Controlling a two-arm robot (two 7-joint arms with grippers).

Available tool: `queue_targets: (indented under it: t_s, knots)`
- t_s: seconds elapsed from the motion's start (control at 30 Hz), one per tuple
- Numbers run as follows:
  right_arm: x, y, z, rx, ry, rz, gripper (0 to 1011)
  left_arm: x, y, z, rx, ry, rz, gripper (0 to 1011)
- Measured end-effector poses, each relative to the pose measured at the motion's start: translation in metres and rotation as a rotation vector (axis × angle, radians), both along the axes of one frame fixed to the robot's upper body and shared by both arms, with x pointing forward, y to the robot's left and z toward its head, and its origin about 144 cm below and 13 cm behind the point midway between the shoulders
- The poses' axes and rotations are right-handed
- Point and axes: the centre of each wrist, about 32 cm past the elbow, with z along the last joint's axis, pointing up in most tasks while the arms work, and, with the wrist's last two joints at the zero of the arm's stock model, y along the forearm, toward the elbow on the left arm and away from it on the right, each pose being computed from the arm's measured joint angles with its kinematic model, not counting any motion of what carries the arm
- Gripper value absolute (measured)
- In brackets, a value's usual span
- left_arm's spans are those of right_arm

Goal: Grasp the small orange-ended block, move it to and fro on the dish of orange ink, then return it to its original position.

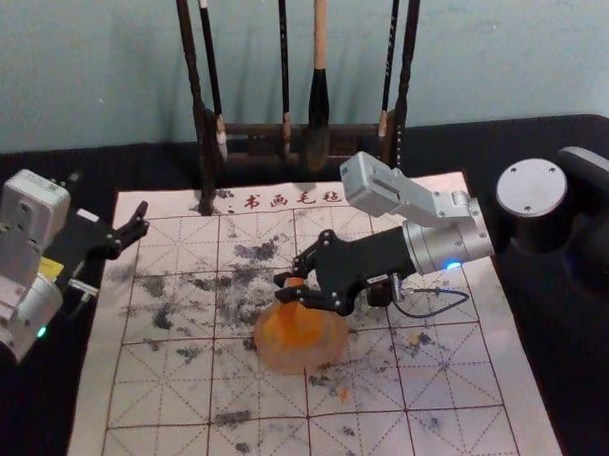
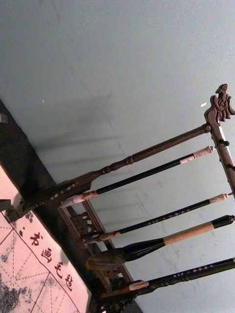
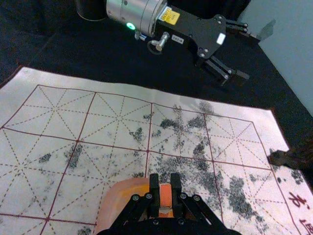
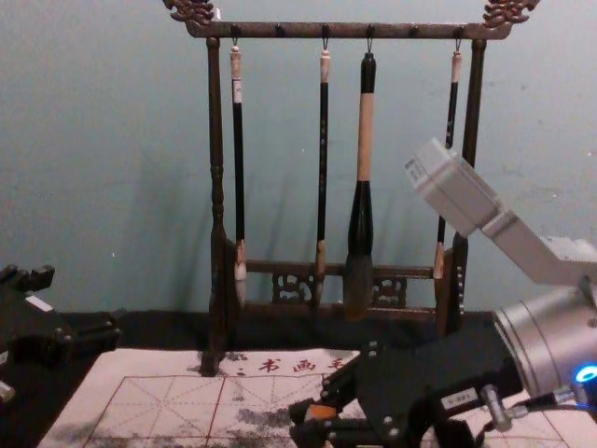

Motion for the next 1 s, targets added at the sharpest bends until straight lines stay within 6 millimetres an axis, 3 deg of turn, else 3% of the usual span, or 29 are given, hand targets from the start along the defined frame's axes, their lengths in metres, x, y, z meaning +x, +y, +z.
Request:
queue_targets:
  t_s: [1.0]
  knots:
    - [-0.005,-0.011,0.003,-0.014,-0.011,-0.024,133,0.0,0.0,0.0,0.0,0.0,0.0,1001]
